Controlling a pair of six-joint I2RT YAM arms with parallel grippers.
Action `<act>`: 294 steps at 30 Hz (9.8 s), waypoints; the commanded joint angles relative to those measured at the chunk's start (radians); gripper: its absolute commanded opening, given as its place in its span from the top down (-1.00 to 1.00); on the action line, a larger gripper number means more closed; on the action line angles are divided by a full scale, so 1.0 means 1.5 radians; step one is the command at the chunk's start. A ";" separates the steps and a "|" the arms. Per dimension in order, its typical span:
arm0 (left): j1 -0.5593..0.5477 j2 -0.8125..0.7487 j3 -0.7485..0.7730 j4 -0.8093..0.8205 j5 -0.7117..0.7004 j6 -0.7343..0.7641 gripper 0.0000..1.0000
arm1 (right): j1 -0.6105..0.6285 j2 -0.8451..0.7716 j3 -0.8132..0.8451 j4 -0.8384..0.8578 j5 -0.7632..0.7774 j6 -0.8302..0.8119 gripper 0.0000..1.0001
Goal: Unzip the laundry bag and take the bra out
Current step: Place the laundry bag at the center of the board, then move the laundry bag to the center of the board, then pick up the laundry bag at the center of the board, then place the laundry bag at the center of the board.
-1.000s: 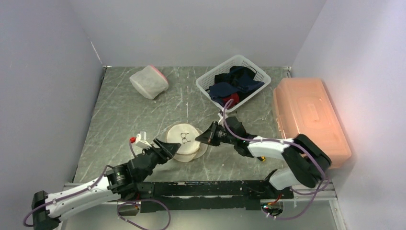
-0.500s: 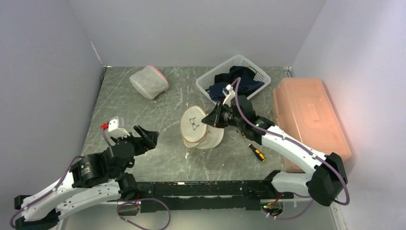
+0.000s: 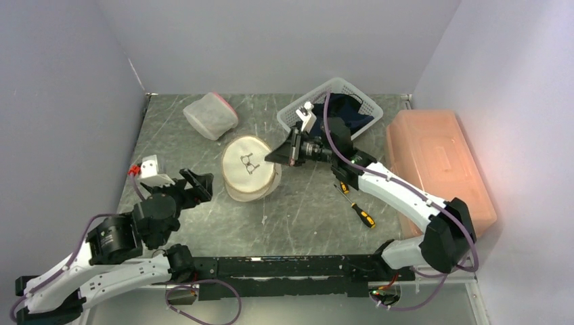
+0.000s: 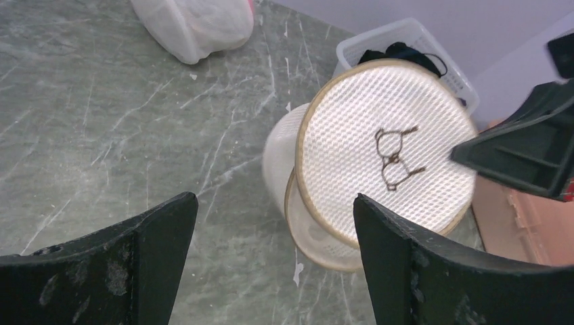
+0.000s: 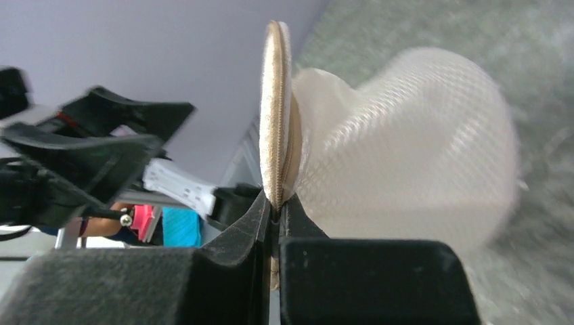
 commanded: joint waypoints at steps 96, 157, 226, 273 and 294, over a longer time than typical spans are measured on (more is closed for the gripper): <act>0.304 0.658 -0.104 0.183 0.295 -0.075 0.94 | -0.002 -0.331 -0.517 0.000 0.374 -0.084 -0.78; 0.363 0.807 0.050 0.019 0.131 -0.029 -0.53 | -0.002 -0.432 -0.542 -0.049 0.352 -0.124 -0.80; 0.560 0.898 0.733 0.169 0.464 0.073 0.95 | -0.003 -0.492 -0.527 -0.120 0.433 -0.129 -0.82; 0.316 0.436 -0.447 1.147 0.932 -0.187 0.94 | -0.077 -0.596 -0.506 -0.057 0.217 0.011 -0.77; 0.319 0.022 -0.403 0.343 0.632 -0.167 0.88 | -0.029 -0.139 -0.516 0.384 0.087 0.118 -0.50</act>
